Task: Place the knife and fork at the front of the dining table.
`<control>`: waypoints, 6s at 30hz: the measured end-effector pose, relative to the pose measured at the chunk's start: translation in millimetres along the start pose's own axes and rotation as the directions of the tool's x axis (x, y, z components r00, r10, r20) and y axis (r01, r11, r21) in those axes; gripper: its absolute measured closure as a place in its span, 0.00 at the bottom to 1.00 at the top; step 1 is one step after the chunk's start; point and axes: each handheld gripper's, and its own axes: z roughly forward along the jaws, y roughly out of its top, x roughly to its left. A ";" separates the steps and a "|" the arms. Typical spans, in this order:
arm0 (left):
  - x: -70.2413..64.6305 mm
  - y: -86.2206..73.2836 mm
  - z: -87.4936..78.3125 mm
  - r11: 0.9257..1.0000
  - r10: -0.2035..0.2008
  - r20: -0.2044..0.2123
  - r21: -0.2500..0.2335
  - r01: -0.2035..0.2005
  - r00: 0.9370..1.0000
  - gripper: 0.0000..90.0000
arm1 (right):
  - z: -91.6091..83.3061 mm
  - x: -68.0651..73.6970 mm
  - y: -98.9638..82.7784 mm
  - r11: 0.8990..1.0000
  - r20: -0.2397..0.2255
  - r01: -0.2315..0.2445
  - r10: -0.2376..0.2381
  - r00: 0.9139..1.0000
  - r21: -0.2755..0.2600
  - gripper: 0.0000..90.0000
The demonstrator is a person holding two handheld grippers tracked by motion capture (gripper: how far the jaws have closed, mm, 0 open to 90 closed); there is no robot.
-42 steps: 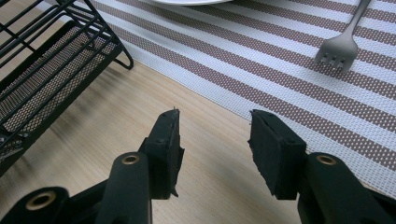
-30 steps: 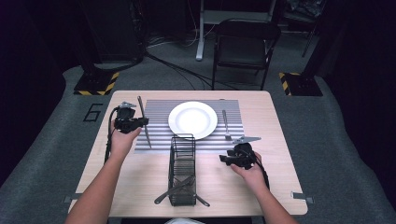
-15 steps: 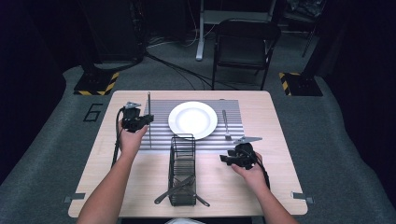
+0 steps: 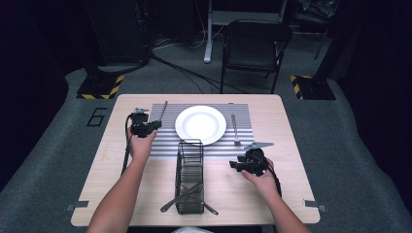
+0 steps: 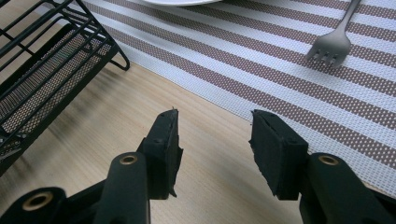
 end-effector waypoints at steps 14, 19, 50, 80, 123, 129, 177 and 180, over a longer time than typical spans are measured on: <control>-5.4 2.2 11.3 0.999 -0.032 -0.051 0.001 0.032 0.998 0.91 | -0.3 -1.8 0.2 1.000 -0.001 0.003 -0.003 1.000 -0.009 0.57; -3.8 4.4 17.7 0.996 -0.082 -0.070 0.012 0.084 0.994 0.91 | -0.1 -1.7 0.5 1.000 -0.004 0.008 -0.008 1.000 -0.009 0.57; -8.1 12.7 74.2 0.966 -0.233 -0.199 0.070 0.251 0.952 0.91 | -3.7 -1.3 1.1 1.000 -0.021 0.002 -0.002 1.000 -0.021 0.58; -6.9 8.6 94.2 0.962 -0.236 -0.197 0.089 0.257 0.951 0.91 | -4.4 -1.4 -0.1 1.000 -0.025 -0.007 0.006 1.000 -0.018 0.58; -0.6 6.7 89.2 0.961 -0.239 -0.189 0.091 0.259 0.953 0.88 | -0.5 -0.1 -0.1 1.000 -0.023 0.000 0.000 1.000 -0.007 0.58; 2.7 10.7 81.6 0.961 -0.247 -0.168 0.081 0.263 0.954 0.83 | -0.4 -1.6 0.1 1.000 -0.023 0.003 -0.004 1.000 -0.018 0.58; 7.3 12.2 -45.2 0.999 -0.032 0.019 0.031 0.032 0.999 0.54 | -1.9 1.9 1.5 1.000 0.003 -0.002 0.002 1.000 -0.010 0.58; 3.8 11.7 -54.3 1.000 -0.010 0.037 0.019 0.010 0.999 0.53 | -1.7 0.1 1.4 1.000 0.005 0.002 -0.002 1.000 -0.016 0.58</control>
